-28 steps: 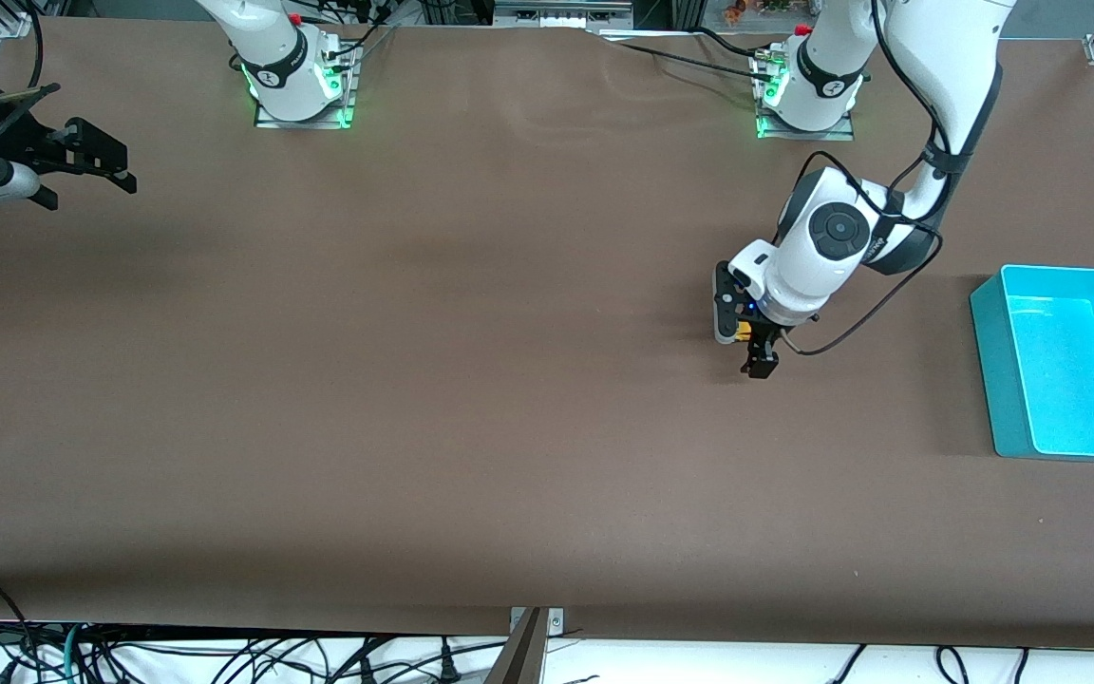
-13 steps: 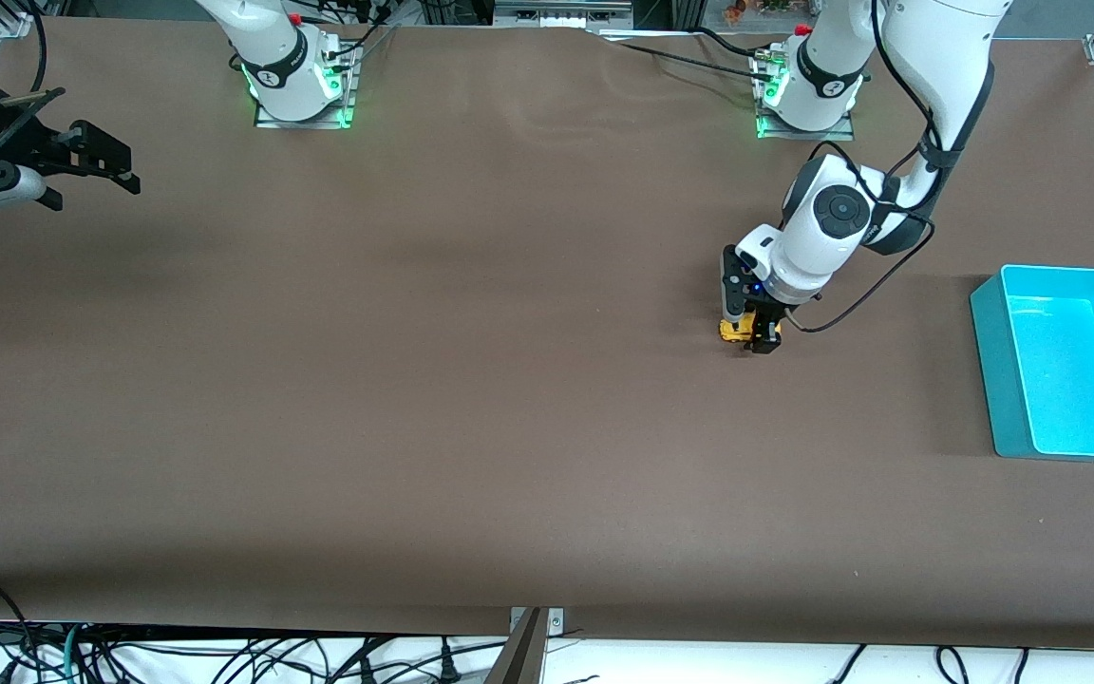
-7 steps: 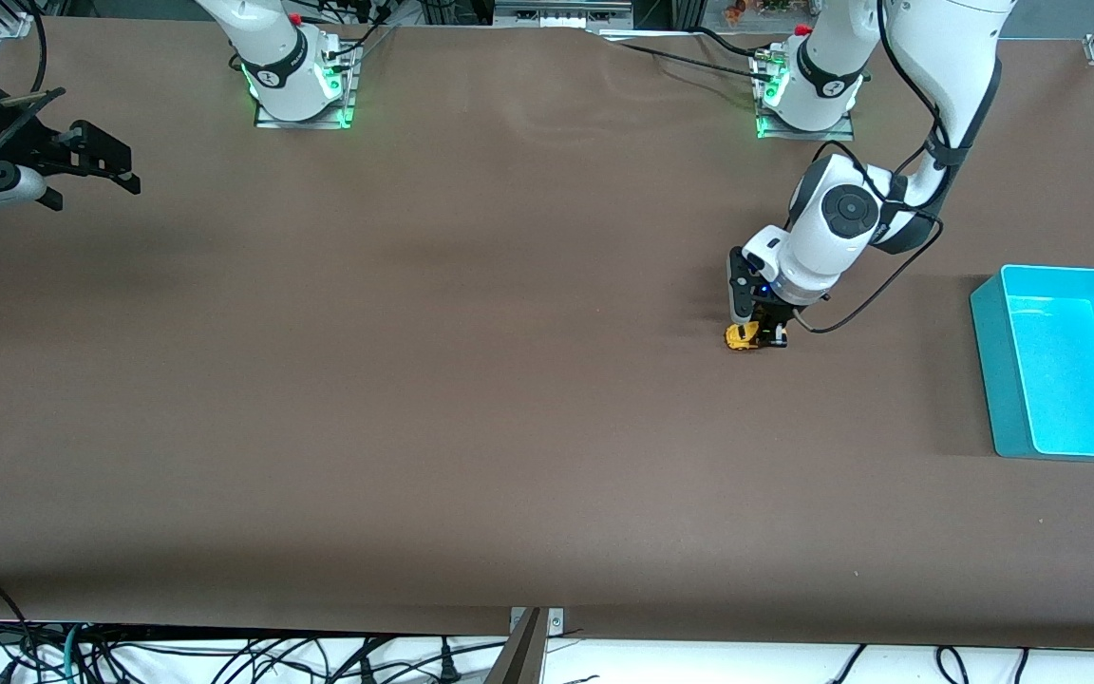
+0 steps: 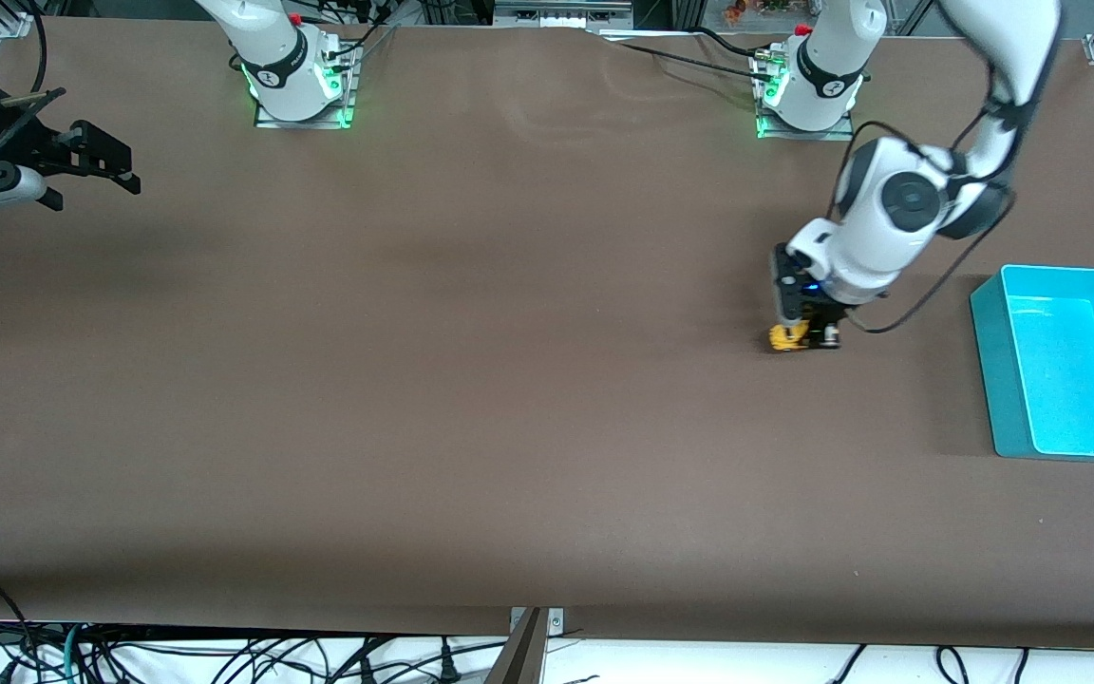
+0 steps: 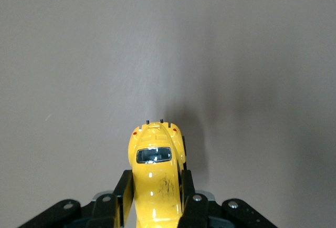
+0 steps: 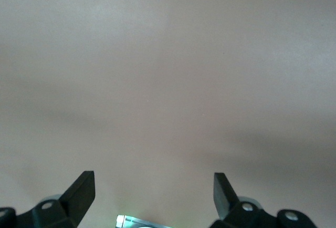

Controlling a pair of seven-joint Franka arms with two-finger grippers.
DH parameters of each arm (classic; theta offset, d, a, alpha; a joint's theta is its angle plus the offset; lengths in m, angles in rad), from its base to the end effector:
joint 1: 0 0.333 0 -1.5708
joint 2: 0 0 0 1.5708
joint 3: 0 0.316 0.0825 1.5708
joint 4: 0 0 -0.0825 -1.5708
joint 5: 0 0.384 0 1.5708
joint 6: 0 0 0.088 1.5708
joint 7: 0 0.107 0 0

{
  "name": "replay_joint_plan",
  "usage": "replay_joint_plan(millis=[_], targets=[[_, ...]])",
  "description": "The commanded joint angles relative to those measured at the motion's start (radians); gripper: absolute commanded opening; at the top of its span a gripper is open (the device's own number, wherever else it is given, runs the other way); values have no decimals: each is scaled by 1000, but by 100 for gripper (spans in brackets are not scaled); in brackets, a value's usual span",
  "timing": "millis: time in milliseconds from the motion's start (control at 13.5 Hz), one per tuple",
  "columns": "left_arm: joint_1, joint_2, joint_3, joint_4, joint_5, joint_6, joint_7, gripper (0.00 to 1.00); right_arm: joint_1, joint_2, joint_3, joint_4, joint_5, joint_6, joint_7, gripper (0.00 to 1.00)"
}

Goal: Wind and store yellow beetle car
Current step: 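Lift the car with the left gripper and carry it over the turquoise bin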

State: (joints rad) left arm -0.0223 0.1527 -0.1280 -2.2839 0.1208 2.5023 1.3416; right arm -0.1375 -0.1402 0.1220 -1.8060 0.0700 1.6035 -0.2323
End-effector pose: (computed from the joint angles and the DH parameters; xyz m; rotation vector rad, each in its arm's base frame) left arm 0.5300 -0.0811 0.2934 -2.1470 2.1763 -0.0377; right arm 0.5092 0.0032 0.5904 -3.0630 -0.3237 0.0866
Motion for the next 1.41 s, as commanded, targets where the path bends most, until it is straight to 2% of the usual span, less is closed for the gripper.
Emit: replay_joint_plan(millis=[0, 148, 297, 594, 817, 1114, 1336], targets=[[105, -30, 22, 56, 17, -81, 198, 21, -4, -9, 4, -9, 2, 4, 15, 100], [136, -27, 102, 111, 10, -120, 369, 20, -4, -9, 4, -9, 2, 3, 13, 100], [191, -24, 140, 177, -16, -170, 531, 20, -4, -10, 4, -9, 2, 1, 13, 100], [361, 2, 156, 280, -56, -238, 784, 19, -2, -10, 4, -15, 2, 1, 13, 100], [482, 95, 156, 342, -157, -237, 973, 19, -2, -10, 4, -19, 2, 1, 13, 100], [550, 203, 156, 382, -188, -214, 1039, 19, -2, -10, 4, -19, 2, 1, 11, 100], [561, 275, 153, 391, -220, -134, 1038, 19, -2, -10, 4, -19, 2, 1, 11, 100]])
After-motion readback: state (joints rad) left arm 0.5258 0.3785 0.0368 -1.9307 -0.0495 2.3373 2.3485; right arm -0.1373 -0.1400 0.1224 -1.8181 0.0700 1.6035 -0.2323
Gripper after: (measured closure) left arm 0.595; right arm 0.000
